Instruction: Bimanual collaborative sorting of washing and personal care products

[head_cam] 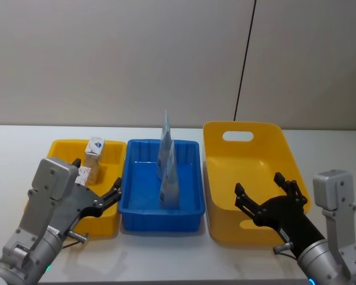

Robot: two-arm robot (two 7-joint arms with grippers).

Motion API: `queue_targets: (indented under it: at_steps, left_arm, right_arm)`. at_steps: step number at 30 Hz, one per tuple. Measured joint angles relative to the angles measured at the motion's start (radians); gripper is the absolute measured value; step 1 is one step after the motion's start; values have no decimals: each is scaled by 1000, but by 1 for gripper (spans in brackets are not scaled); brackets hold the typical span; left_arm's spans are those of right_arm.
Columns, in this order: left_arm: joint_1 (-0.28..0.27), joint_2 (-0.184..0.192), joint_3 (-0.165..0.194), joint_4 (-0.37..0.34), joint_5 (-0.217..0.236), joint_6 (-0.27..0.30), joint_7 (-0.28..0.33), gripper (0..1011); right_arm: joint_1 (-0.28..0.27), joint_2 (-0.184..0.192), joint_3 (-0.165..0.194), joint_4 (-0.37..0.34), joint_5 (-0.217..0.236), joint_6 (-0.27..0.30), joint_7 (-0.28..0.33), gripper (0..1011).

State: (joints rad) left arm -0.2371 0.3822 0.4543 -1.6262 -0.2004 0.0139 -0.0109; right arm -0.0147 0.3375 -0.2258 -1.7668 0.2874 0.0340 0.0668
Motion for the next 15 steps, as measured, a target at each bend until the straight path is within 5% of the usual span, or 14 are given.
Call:
queue_targets:
  at_steps: [15]
  left_arm:
    - [0,0,0,0,0,0,0,1001]
  right_arm:
    - [0,0,0,0,0,0,0,1000]
